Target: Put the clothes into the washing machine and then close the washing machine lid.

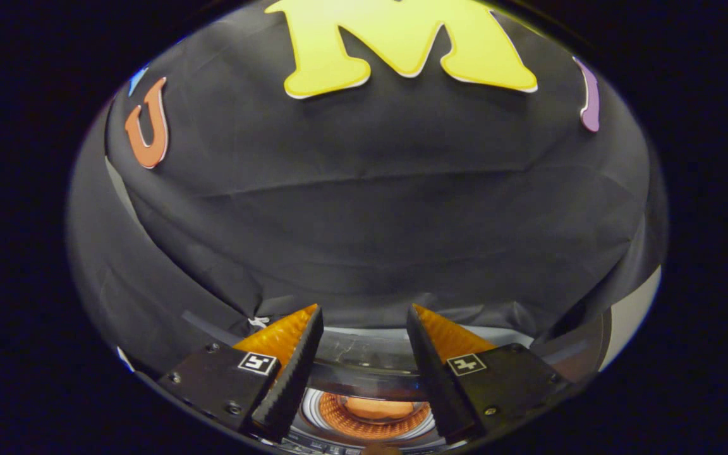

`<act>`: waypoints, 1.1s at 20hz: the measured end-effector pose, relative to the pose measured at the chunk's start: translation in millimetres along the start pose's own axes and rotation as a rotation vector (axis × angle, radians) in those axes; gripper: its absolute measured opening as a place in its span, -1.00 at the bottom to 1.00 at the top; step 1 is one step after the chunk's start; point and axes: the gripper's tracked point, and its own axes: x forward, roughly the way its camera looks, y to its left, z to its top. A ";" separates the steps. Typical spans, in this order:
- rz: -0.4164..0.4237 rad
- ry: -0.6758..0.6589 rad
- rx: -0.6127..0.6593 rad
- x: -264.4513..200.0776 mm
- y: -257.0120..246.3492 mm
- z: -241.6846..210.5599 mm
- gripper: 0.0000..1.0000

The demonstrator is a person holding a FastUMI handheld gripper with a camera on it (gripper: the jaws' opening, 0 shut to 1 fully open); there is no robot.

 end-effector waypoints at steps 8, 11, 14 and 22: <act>-0.009 -0.113 -0.021 -13.9 2.2 -9.1 0.68; -0.009 -0.126 -0.022 -18.4 2.9 -11.2 0.67; -0.001 -0.129 -0.028 -22.2 4.5 -16.4 0.68; 0.004 -0.172 -0.042 -35.2 7.4 -28.0 0.67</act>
